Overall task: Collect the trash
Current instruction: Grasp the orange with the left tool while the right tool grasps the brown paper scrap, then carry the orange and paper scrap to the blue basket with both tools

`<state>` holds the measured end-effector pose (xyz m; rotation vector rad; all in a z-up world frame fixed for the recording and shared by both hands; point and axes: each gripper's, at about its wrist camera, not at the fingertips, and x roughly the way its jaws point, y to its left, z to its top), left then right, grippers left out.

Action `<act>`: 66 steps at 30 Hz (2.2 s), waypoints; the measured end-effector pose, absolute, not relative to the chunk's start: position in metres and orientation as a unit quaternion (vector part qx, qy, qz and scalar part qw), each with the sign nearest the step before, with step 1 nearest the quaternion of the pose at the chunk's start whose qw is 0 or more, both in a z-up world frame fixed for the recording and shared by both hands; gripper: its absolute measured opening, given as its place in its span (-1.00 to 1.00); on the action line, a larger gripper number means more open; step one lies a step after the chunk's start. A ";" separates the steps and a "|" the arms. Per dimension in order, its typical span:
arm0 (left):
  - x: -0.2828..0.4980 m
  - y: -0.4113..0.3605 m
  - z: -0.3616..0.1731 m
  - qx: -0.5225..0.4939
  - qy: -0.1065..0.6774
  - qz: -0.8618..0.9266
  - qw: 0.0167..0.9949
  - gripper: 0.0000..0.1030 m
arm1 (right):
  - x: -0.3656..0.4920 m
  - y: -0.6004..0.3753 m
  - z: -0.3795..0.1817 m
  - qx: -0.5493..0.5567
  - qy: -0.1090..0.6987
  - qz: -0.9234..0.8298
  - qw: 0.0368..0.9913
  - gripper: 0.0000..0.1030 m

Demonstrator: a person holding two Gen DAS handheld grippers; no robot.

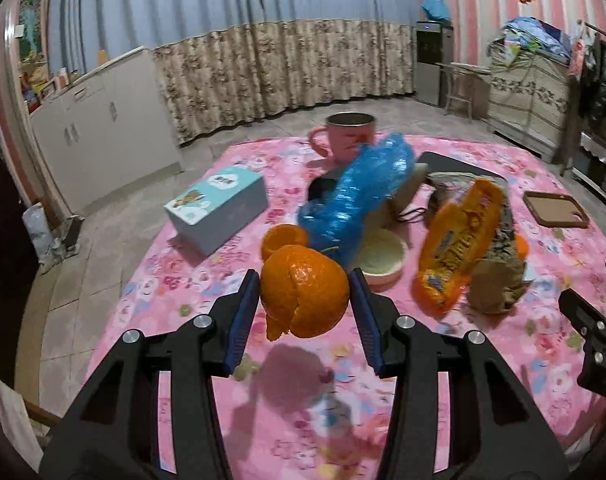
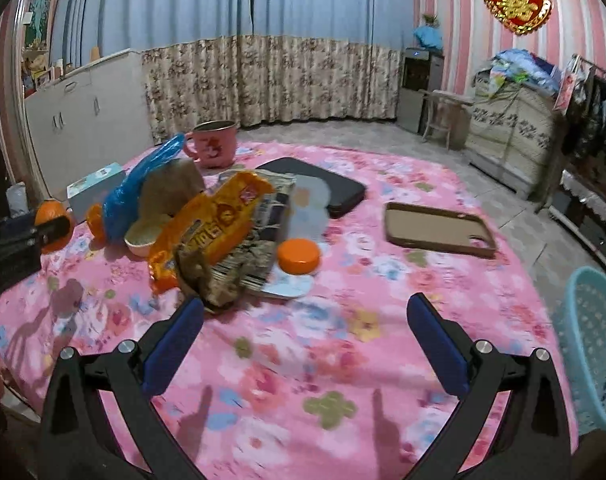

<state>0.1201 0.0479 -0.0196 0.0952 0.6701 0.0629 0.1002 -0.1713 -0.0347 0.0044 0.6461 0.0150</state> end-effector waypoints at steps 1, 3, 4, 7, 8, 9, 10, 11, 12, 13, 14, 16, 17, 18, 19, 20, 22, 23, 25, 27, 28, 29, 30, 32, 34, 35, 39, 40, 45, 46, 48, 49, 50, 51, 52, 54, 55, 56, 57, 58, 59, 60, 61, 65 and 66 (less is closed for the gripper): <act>0.120 0.053 -0.018 0.037 0.327 0.030 0.944 -0.12 | 0.104 -0.168 -0.035 0.004 0.319 0.012 0.948 0.91; 0.121 0.061 -0.016 0.021 0.327 0.030 0.944 -0.12 | 0.112 -0.161 -0.037 0.003 0.321 0.020 0.947 0.89; 0.122 0.062 -0.017 0.018 0.328 0.032 0.944 -0.12 | 0.114 -0.156 -0.038 0.002 0.321 0.025 0.947 0.86; 0.124 0.067 -0.019 0.021 0.329 0.037 0.944 -0.12 | 0.124 -0.143 -0.046 -0.008 0.336 0.039 0.941 0.62; 0.123 0.068 -0.019 0.023 0.327 0.040 0.944 -0.12 | 0.128 -0.140 -0.048 -0.008 0.343 0.041 0.938 0.54; 0.124 0.070 -0.019 0.021 0.327 0.041 0.944 -0.12 | 0.130 -0.138 -0.050 -0.007 0.347 0.044 0.937 0.50; 0.124 0.072 -0.018 0.018 0.326 0.042 0.944 -0.12 | 0.132 -0.136 -0.052 -0.003 0.351 0.046 0.935 0.50; 0.125 0.074 -0.018 0.013 0.326 0.043 0.944 -0.12 | 0.133 -0.135 -0.052 -0.001 0.351 0.046 0.935 0.50; 0.125 0.076 -0.018 0.010 0.326 0.044 0.944 -0.12 | 0.133 -0.133 -0.051 0.001 0.351 0.048 0.935 0.50; 0.126 0.078 -0.019 0.008 0.327 0.045 0.944 -0.12 | 0.133 -0.130 -0.051 0.001 0.350 0.050 0.936 0.50; 0.127 0.080 -0.019 0.006 0.329 0.048 0.943 -0.12 | 0.134 -0.128 -0.052 -0.001 0.350 0.049 0.935 0.50; 0.127 0.081 -0.020 0.004 0.333 0.050 0.942 -0.12 | 0.139 -0.124 -0.054 -0.012 0.359 0.043 0.932 0.50; 0.127 0.080 -0.020 0.004 0.334 0.050 0.941 -0.12 | 0.144 -0.122 -0.058 -0.014 0.367 0.039 0.929 0.50; 0.127 0.080 -0.020 0.005 0.335 0.050 0.941 -0.12 | 0.147 -0.125 -0.062 -0.010 0.379 0.039 0.925 0.50; 0.127 0.080 -0.020 0.005 0.333 0.049 0.942 -0.12 | 0.149 -0.127 -0.063 -0.002 0.385 0.042 0.922 0.50; 0.127 0.079 -0.020 0.007 0.331 0.046 0.942 -0.12 | 0.150 -0.128 -0.064 0.008 0.391 0.046 0.919 0.50; 0.128 0.076 -0.020 0.010 0.331 0.044 0.943 -0.12 | 0.152 -0.129 -0.065 0.012 0.393 0.055 0.918 0.37; 0.128 0.075 -0.021 0.012 0.331 0.044 0.942 -0.12 | 0.151 -0.128 -0.064 0.011 0.389 0.061 0.919 0.19; 0.129 0.073 -0.021 0.014 0.332 0.042 0.942 -0.12 | 0.148 -0.123 -0.062 -0.003 0.384 0.064 0.921 -0.03; 0.129 0.072 -0.022 0.018 0.332 0.043 0.942 -0.12 | 0.146 -0.120 -0.061 -0.017 0.379 0.064 0.923 -0.13; 0.128 0.071 -0.022 0.019 0.331 0.044 0.942 -0.12 | 0.145 -0.120 -0.061 -0.018 0.377 0.067 0.924 -0.18; 0.129 0.071 -0.023 0.019 0.333 0.045 0.942 -0.12 | 0.144 -0.121 -0.060 -0.020 0.374 0.068 0.925 -0.21; 0.128 0.071 -0.023 0.019 0.333 0.045 0.942 -0.12 | 0.143 -0.122 -0.058 -0.022 0.371 0.068 0.926 -0.21; 0.129 0.070 -0.025 0.021 0.336 0.045 0.941 -0.12 | 0.138 -0.126 -0.054 -0.022 0.365 0.069 0.928 -0.25; 0.128 0.068 -0.025 0.025 0.337 0.047 0.940 -0.12 | 0.134 -0.132 -0.050 -0.022 0.357 0.068 0.931 -0.26; 0.129 0.066 -0.025 0.027 0.337 0.046 0.940 -0.12 | 0.131 -0.137 -0.045 -0.020 0.350 0.066 0.934 -0.26; 0.126 0.057 -0.024 0.037 0.334 0.042 0.941 -0.12 | 0.119 -0.155 -0.032 -0.005 0.337 0.061 0.940 -0.26; 0.125 0.055 -0.024 0.039 0.332 0.041 0.941 -0.12 | 0.117 -0.161 -0.029 0.000 0.335 0.059 0.940 -0.26; 0.118 0.034 -0.021 0.059 0.330 0.033 0.942 -0.12 | 0.100 -0.205 -0.012 0.027 0.325 0.040 0.944 -0.26; 0.117 0.029 -0.019 0.063 0.328 0.030 0.942 -0.12 | 0.097 -0.212 -0.009 0.029 0.322 0.037 0.945 -0.26; 0.112 0.014 -0.013 0.076 0.316 0.025 0.945 -0.12 | 0.087 -0.236 -0.002 0.038 0.317 0.026 0.947 -0.26; 0.110 0.007 -0.009 0.080 0.310 0.021 0.947 -0.12 | 0.083 -0.248 0.001 0.043 0.314 0.022 0.948 -0.26; 0.107 -0.001 -0.005 0.083 0.305 0.016 0.949 -0.12 | 0.079 -0.259 0.004 0.048 0.311 0.017 0.949 -0.26; 0.105 -0.010 -0.001 0.084 0.301 0.009 0.950 -0.12 | 0.075 -0.268 0.006 0.053 0.308 0.012 0.950 -0.26; 0.103 -0.015 0.001 0.085 0.298 0.005 0.951 -0.12 | 0.073 -0.276 0.008 0.056 0.306 0.008 0.950 -0.26; 0.099 -0.035 0.007 0.090 0.289 -0.008 0.953 -0.12 | 0.065 -0.298 0.012 0.067 0.299 -0.006 0.952 -0.26; 0.098 -0.048 0.010 0.090 0.285 -0.016 0.954 -0.12 | 0.061 -0.305 0.013 0.069 0.297 -0.011 0.952 -0.26; 0.098 -0.059 0.011 0.089 0.286 -0.026 0.954 -0.12 | 0.058 -0.317 0.015 0.072 0.294 -0.020 0.953 -0.26; 0.098 -0.069 0.012 0.087 0.287 -0.036 0.953 -0.12 | 0.055 -0.326 0.017 0.073 0.292 -0.027 0.953 -0.26; 0.097 -0.077 0.012 0.086 0.287 -0.045 0.953 -0.12 | 0.050 -0.338 0.018 0.075 0.290 -0.038 0.953 -0.26; 0.097 -0.089 0.013 0.087 0.286 -0.055 0.953 -0.12 | 0.047 -0.347 0.020 0.076 0.288 -0.045 0.953 -0.26; 0.097 -0.103 0.013 0.089 0.284 -0.064 0.952 -0.12 | 0.043 -0.357 0.020 0.078 0.286 -0.054 0.953 -0.26; 0.096 -0.115 0.013 0.092 0.282 -0.072 0.952 -0.12 | 0.039 -0.367 0.021 0.080 0.285 -0.063 0.953 -0.26; 0.092 -0.171 0.013 0.104 0.276 -0.109 0.949 -0.12 | 0.017 -0.418 0.021 0.091 0.281 -0.109 0.949 -0.26; 0.092 -0.182 0.013 0.102 0.277 -0.118 0.948 -0.12 | 0.012 -0.429 0.021 0.091 0.281 -0.121 0.948 -0.26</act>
